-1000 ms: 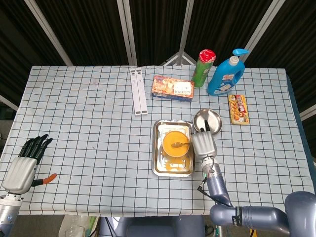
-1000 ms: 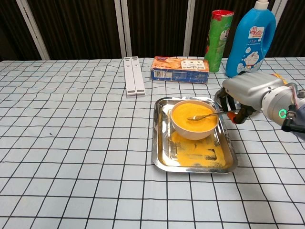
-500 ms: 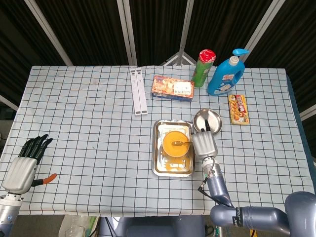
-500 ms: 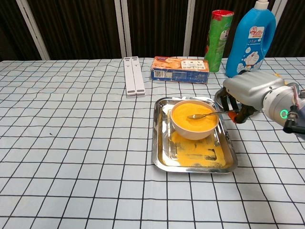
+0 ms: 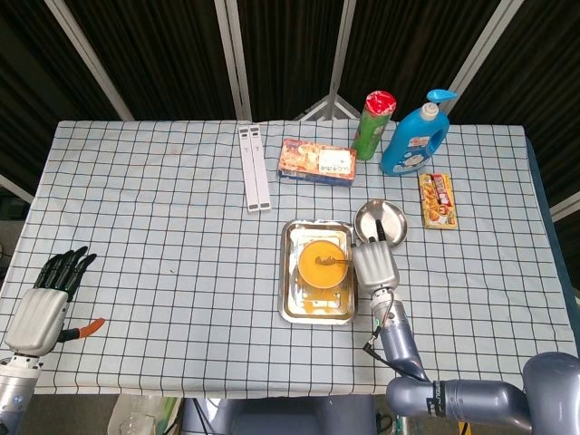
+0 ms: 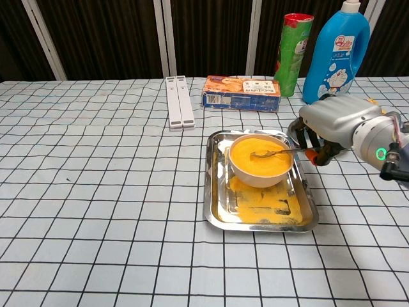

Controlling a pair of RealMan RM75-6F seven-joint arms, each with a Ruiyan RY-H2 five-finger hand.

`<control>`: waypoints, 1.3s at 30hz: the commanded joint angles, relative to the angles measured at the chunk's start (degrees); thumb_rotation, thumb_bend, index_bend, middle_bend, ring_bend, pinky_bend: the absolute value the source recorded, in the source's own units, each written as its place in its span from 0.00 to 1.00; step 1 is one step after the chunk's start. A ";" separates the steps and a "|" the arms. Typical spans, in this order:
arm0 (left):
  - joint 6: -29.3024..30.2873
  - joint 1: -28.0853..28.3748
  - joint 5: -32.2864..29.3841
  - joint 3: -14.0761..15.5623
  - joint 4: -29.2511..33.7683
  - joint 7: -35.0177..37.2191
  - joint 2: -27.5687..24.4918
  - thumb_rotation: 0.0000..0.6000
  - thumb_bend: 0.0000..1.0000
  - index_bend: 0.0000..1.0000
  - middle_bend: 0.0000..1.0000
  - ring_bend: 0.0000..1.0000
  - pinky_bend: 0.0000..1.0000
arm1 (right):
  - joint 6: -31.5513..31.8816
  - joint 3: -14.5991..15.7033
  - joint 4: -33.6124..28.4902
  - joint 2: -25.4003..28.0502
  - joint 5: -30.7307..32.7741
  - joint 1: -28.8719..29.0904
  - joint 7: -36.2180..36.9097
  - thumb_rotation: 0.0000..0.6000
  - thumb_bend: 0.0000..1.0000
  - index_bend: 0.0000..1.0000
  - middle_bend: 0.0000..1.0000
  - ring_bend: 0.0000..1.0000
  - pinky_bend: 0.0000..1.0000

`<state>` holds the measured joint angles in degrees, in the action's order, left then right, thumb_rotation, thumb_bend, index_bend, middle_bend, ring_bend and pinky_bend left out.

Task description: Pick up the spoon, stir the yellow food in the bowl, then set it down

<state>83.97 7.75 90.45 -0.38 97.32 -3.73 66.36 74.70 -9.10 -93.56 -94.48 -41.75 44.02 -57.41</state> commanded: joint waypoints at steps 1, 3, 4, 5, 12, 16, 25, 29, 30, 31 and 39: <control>0.00 -0.01 -0.01 0.00 0.02 0.03 -0.01 1.00 0.00 0.00 0.00 0.00 0.04 | 0.17 0.00 -0.38 0.30 -0.83 -0.05 0.34 1.00 0.54 0.58 0.58 0.40 0.00; -0.01 -0.01 -0.01 0.02 0.01 0.03 0.00 1.00 0.00 0.00 0.00 0.00 0.04 | 0.25 0.10 -0.75 0.60 -1.52 -0.12 0.61 1.00 0.54 0.58 0.58 0.40 0.00; -0.02 -0.01 0.01 0.02 0.01 0.03 0.01 1.00 0.00 0.00 0.00 0.00 0.04 | 0.31 0.19 -1.00 0.81 -1.88 -0.15 0.64 1.00 0.54 0.58 0.58 0.40 0.00; -0.02 0.00 0.02 0.02 0.01 0.01 0.01 1.00 0.00 0.00 0.00 0.00 0.04 | 0.37 0.28 -1.31 1.01 -2.27 -0.18 0.69 1.00 0.54 0.58 0.58 0.40 0.00; 0.02 -0.01 0.10 0.06 0.06 -0.18 0.06 1.00 0.00 0.00 0.00 0.00 0.04 | 1.00 1.94 -3.18 2.05 -5.90 -0.66 0.89 1.00 0.54 0.58 0.59 0.41 0.00; 0.18 -0.09 0.24 0.11 0.08 -0.34 0.09 1.00 0.00 0.00 0.00 0.00 0.04 | 1.43 3.01 -3.29 2.34 -7.94 -0.95 0.70 1.00 0.55 0.59 0.59 0.41 0.00; 0.32 -0.12 0.35 0.10 0.00 -0.43 0.16 1.00 0.00 0.00 0.00 0.00 0.04 | 2.37 7.22 1.22 2.91 -16.46 -0.70 -2.69 1.00 0.55 0.60 0.60 0.42 0.00; 0.33 -0.13 0.43 0.15 -0.04 -0.48 0.20 1.00 0.00 0.00 0.00 0.00 0.04 | 2.83 8.13 2.56 3.00 -19.15 -0.82 -3.60 1.00 0.54 0.60 0.60 0.42 0.00; 0.37 -0.13 0.50 0.15 -0.03 -0.54 0.21 1.00 0.00 0.00 0.00 0.00 0.04 | 2.98 8.66 3.26 3.23 -20.55 -0.66 -4.59 1.00 0.55 0.61 0.60 0.42 0.00; 0.40 -0.14 0.53 0.16 -0.02 -0.55 0.21 1.00 0.00 0.00 0.00 0.00 0.04 | 3.05 9.18 3.85 3.46 -21.82 -0.45 -5.45 1.00 0.55 0.61 0.61 0.42 0.00; 0.48 -0.17 0.64 0.20 0.01 -0.64 0.24 1.00 0.00 0.00 0.00 0.00 0.04 | 3.06 11.30 5.77 4.89 -27.02 -0.33 -9.69 1.00 0.55 0.61 0.61 0.43 0.00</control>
<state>84.44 7.58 91.09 -0.18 97.33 -4.37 66.61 77.76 2.06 -87.97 -89.82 -68.47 43.72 -66.81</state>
